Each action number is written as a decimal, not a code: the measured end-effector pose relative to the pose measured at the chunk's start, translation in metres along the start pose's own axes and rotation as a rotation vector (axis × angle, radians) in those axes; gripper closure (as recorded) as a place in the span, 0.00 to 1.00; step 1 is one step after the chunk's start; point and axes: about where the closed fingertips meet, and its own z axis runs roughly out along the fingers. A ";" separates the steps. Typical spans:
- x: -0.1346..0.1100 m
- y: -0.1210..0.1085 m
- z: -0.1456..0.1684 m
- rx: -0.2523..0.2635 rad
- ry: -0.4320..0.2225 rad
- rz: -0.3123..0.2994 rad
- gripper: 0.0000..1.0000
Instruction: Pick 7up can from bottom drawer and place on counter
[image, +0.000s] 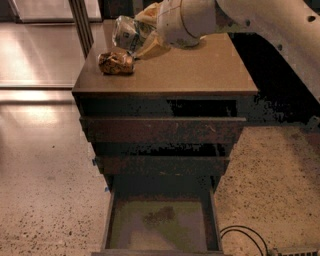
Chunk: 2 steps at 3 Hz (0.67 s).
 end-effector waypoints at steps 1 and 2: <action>0.016 -0.032 -0.002 0.030 0.047 -0.003 1.00; 0.054 -0.043 0.008 0.024 0.143 0.029 1.00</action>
Offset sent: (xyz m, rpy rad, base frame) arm 0.1013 -0.0728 -0.0189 -0.1333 0.0586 -0.2605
